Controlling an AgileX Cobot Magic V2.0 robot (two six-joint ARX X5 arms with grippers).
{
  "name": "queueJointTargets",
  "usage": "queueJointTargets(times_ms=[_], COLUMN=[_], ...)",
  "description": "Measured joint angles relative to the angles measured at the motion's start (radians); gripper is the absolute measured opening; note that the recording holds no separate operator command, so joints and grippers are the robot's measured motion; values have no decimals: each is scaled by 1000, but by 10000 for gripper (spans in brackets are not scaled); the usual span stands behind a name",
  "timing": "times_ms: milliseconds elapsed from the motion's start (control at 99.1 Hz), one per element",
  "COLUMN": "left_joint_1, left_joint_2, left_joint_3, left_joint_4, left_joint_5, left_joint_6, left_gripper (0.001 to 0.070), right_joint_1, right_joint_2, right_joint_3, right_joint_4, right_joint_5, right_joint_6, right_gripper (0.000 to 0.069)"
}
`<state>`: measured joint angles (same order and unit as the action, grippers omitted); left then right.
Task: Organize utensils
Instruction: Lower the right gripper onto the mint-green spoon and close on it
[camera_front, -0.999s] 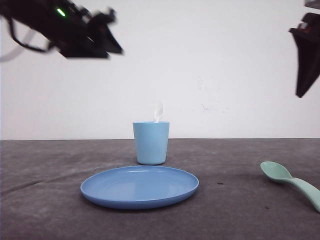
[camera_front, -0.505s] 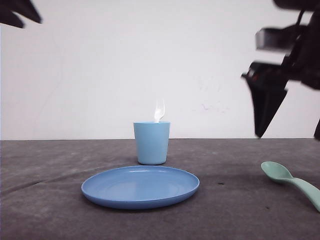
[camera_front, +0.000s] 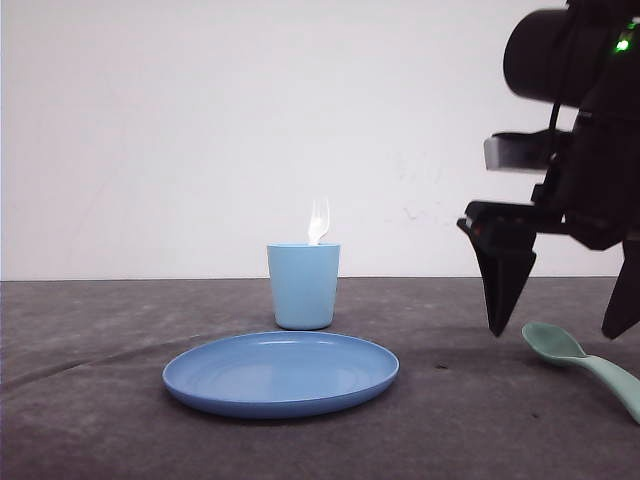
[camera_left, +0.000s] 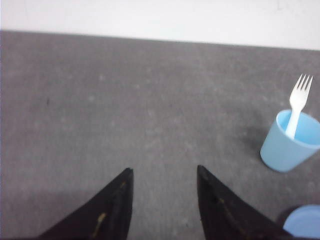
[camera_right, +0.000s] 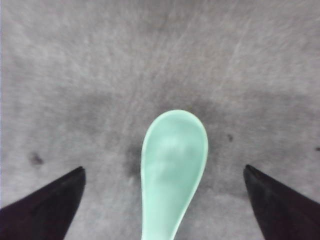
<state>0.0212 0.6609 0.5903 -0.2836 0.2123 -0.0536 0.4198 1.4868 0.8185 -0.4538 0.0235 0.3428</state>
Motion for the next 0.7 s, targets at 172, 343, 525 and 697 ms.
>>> queueJointTargets(times_ms=[172,343,525,697], left_joint_1=[0,0,0,0], left_joint_2=[-13,-13,-13,-13], left_joint_3=[-6,-6,-6,-6], left_joint_4=[-13,-14,-14,-14], left_joint_5=[0,0,0,0], left_joint_6=[-3,-3,-3,-3], left_gripper=[233,233,233,233], right_joint_1=[9,19,23,23], right_joint_2=[17,23,23,39], right_joint_3=[0,0,0,0], right_joint_4=[18,31,55,63], right_joint_5=[38,52,59,64], right_joint_6=[3,3,3,3], right_gripper=[523,454,448,448])
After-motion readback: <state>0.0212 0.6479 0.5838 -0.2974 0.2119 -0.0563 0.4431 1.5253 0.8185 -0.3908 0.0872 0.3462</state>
